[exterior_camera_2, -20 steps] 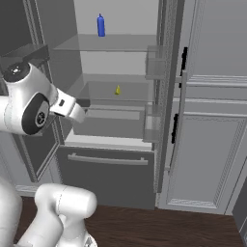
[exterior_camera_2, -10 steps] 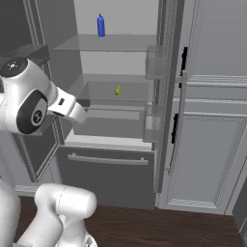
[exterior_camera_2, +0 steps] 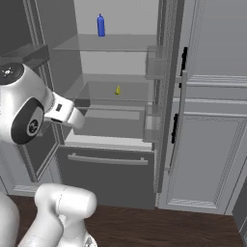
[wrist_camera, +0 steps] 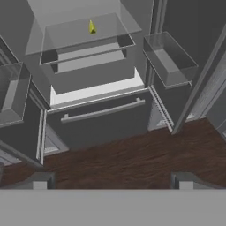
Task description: Grab a lemon wedge from the fridge and one ice cube from the ice bowl, and put them in the glass of lemonade.
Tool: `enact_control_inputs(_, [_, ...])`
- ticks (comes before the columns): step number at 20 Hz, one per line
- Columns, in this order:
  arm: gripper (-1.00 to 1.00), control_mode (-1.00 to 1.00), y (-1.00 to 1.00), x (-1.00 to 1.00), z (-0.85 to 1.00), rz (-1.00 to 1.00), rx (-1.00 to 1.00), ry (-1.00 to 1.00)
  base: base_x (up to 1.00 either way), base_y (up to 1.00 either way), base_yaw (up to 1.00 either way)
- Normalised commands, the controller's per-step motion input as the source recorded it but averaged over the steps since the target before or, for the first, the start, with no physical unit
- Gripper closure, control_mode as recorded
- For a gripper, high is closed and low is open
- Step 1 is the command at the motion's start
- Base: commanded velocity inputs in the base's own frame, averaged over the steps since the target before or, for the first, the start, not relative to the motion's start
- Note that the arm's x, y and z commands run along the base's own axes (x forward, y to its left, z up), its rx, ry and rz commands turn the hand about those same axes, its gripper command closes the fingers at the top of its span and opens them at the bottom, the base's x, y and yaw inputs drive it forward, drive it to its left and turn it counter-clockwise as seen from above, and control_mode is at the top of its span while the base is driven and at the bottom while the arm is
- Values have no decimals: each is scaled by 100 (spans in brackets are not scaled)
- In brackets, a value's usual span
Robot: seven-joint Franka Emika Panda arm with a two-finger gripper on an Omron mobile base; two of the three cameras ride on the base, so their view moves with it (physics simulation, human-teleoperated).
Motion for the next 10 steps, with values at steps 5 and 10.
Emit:
enact_control_inputs(5, [-100,-100,0,2,0,9,0,0,0,0,0])
enact_control_inputs(10, [-100,100,0,0,0,0,0,0,65,1,10])
